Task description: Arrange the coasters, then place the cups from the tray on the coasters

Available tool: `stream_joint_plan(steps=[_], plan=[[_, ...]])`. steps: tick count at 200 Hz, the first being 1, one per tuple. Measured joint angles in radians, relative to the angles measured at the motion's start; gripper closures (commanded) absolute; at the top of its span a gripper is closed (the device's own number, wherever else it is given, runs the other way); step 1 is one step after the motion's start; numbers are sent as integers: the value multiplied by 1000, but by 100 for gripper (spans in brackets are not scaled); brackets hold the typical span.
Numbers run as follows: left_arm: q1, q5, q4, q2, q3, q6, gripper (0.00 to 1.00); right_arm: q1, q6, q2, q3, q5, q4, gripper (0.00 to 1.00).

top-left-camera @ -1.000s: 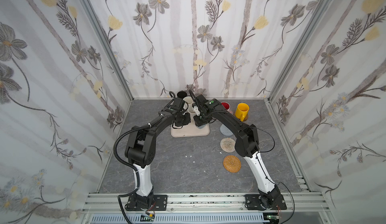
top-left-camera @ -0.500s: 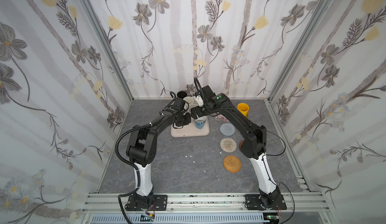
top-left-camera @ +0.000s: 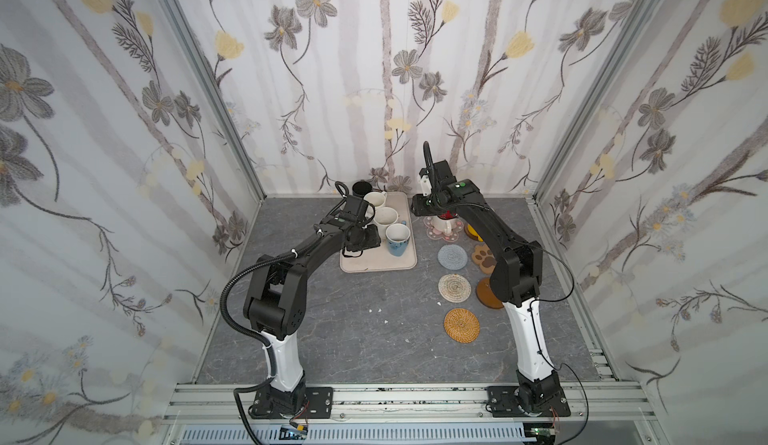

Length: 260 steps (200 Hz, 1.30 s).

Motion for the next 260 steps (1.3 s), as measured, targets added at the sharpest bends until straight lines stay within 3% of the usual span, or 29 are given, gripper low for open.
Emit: stream_joint_plan(steps=[42,87,153,227,260], plan=[[-13,-41,17,-60,-50,3,0,0,9,52,21,-19,42,34],[-13,-67,30,-101,-86,3,1,0,27,101,28,-33,77,40],[-15,-74,30,-135,-120,-1,3,0,34,166,53,-55,106,37],[-16,-73,30,-146,-125,-5,6,0,28,175,55,-58,104,59],[-16,-71,30,-146,-126,-16,6,0,21,175,55,-50,90,62]])
